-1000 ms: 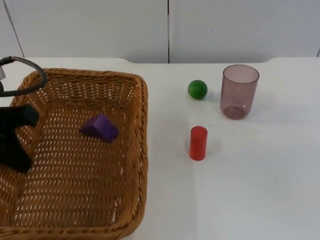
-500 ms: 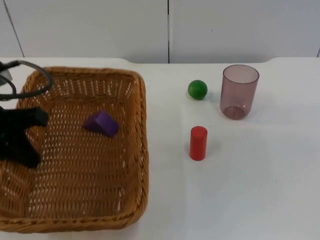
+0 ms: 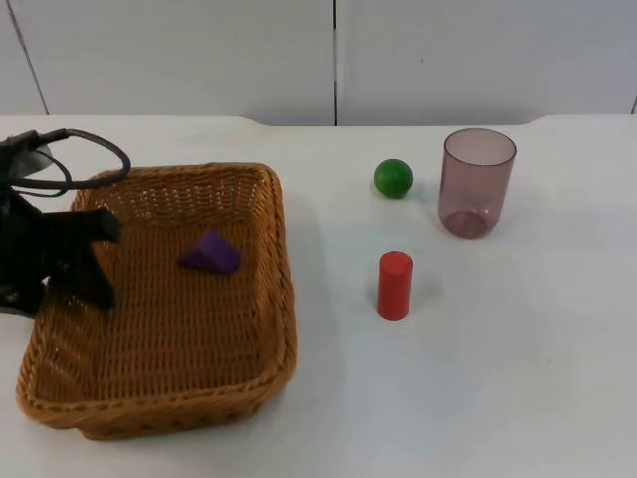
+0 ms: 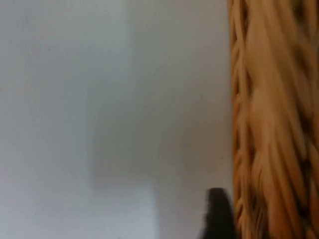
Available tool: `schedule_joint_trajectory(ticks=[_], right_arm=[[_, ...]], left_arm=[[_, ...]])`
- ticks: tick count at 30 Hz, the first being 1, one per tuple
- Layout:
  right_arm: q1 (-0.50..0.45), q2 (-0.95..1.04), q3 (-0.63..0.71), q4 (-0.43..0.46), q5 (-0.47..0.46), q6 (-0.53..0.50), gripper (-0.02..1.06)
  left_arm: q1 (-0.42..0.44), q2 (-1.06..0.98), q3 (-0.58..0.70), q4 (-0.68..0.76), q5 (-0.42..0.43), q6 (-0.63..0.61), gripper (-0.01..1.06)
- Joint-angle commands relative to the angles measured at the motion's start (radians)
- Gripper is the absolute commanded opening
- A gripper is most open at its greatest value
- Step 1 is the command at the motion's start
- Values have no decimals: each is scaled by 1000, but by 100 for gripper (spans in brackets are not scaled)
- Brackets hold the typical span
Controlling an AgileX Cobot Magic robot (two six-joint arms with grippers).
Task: Pick up the basket with the left hand and place the triangular block into the basket with the right hand.
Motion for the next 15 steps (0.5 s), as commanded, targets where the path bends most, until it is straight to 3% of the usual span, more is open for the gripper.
schedule_joint_trajectory(ticks=[1,2,4,12,15], right_arm=[[-3,-7,1,1,-10,-4,79],[-3,-7,1,1,-10,-4,79],[-3,-7,1,1,-19,-4,79],[-3,-27,1,-10,-58,-4,79],[-3,-69,1,-25,-86,-4,79]], left_arm=[[3,-4,-6,-16,-6,2,65],[3,-4,-6,-13,-17,2,77],[3,-21,-6,-3,-27,-1,87],[3,-224,18,102,-31,-48,92],[3,-395,69,126,-19,-67,92]])
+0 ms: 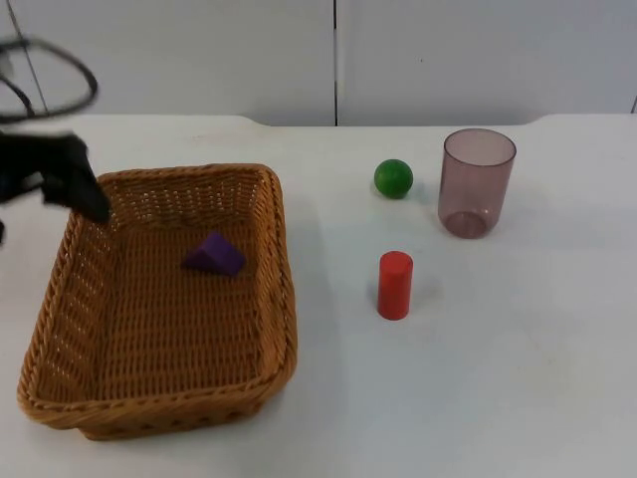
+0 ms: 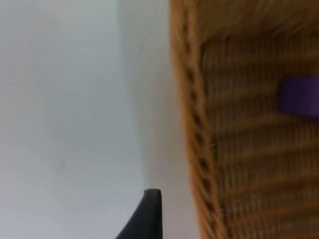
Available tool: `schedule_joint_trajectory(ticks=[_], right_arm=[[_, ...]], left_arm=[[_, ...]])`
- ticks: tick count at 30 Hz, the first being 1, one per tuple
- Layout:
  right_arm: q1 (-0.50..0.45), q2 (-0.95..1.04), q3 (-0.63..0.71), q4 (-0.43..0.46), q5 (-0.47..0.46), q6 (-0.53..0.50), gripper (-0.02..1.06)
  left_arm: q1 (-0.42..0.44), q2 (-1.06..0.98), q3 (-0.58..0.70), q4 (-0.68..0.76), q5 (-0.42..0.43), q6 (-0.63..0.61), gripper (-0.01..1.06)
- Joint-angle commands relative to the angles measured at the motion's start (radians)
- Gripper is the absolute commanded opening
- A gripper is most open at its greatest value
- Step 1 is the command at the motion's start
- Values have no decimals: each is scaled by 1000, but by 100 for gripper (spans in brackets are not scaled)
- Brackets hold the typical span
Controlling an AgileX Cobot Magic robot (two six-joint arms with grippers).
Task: Pick up the basket with the left hand and place the triangular block into the basket with the right hand.
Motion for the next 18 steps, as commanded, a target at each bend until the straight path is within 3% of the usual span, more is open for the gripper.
schedule_joint_trajectory(ticks=[1,7,9,12,18], right_arm=[[-3,-51,1,-17,-37,-2,79],[-3,-115,3,-17,-44,23,79],[-3,-153,21,-17,-54,33,79],[-3,-213,62,-17,-56,33,79],[-3,-342,158,-17,-47,91,79]], left_arm=[[3,-161,48,21,27,-18,92],[3,-432,128,39,110,-18,92],[3,-592,144,71,197,-18,92],[3,-772,146,85,253,-31,92],[3,-1028,146,87,279,-54,92]])
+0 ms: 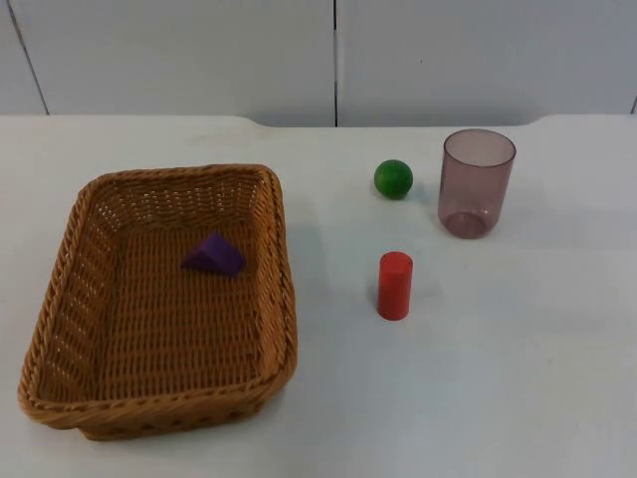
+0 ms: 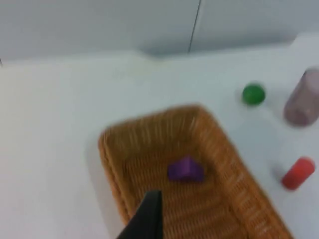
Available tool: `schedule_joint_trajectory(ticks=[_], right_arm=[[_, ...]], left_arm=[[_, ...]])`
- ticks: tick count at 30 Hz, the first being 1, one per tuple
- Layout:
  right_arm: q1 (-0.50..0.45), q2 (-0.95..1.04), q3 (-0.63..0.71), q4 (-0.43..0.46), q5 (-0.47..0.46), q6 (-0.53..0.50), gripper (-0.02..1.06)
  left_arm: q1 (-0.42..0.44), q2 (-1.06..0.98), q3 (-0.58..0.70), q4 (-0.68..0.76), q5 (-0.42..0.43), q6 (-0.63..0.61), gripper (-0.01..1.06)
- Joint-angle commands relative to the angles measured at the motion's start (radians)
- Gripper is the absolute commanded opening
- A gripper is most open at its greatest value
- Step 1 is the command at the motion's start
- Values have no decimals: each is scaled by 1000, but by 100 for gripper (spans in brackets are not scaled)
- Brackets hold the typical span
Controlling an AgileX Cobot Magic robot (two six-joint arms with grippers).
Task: Pick up the basket with the left hand and place the triangular block into the basket with the right hand.
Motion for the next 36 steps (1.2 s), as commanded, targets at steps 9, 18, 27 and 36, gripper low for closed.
schedule_joint_trajectory(ticks=[9,18,27,36], right_arm=[[-3,-239,154,-4,74,69,79],[-3,-450,265,-63,201,155,79],[-3,-614,406,-189,324,301,79],[9,-614,436,-193,395,306,79]], left_arm=[[3,-315,5,15,154,-25,92],[3,-533,5,105,201,-170,92],[3,-730,5,291,313,-309,92],[3,-730,9,399,415,-377,92]])
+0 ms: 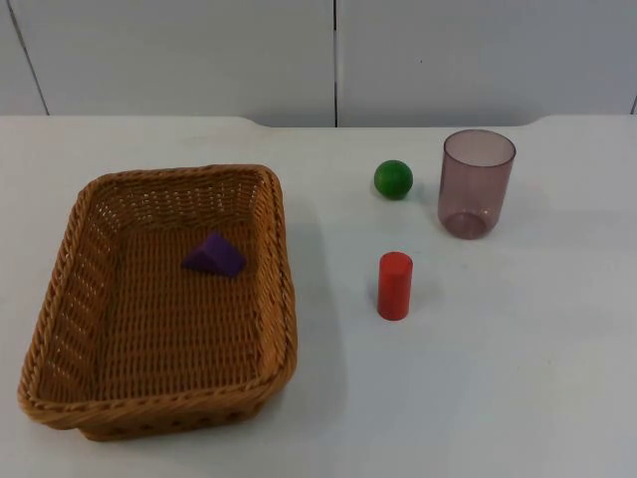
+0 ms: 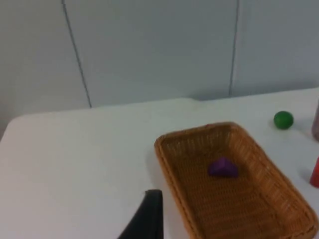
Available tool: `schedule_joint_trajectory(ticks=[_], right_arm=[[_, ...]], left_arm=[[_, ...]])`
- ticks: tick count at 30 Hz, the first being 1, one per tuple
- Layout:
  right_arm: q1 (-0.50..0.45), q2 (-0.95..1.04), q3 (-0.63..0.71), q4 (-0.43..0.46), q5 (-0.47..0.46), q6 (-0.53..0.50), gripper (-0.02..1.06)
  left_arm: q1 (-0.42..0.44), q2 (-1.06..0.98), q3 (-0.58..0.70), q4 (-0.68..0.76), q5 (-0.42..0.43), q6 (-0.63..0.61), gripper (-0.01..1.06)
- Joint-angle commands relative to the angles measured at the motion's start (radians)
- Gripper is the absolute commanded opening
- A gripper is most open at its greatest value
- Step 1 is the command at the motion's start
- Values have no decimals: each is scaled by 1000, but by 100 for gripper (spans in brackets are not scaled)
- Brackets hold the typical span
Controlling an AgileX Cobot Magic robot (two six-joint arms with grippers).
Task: Pick up the basket with the left hand and place the triangular block into the basket with the right hand.
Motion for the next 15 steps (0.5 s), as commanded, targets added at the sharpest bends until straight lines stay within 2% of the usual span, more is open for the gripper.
schedule_joint_trajectory(ticks=[1,6,9,15], right_arm=[[2,-3,6,-9,7,3,79],[2,-3,35,-9,-7,9,79],[2,-3,37,-6,-9,12,79],[2,-3,49,-8,-28,12,79]], left_arm=[[3,-2,12,35,11,-26,92],[-1,-2,120,52,11,-74,92],[-45,-2,183,73,8,-78,92],[-93,-2,215,164,13,-97,92]])
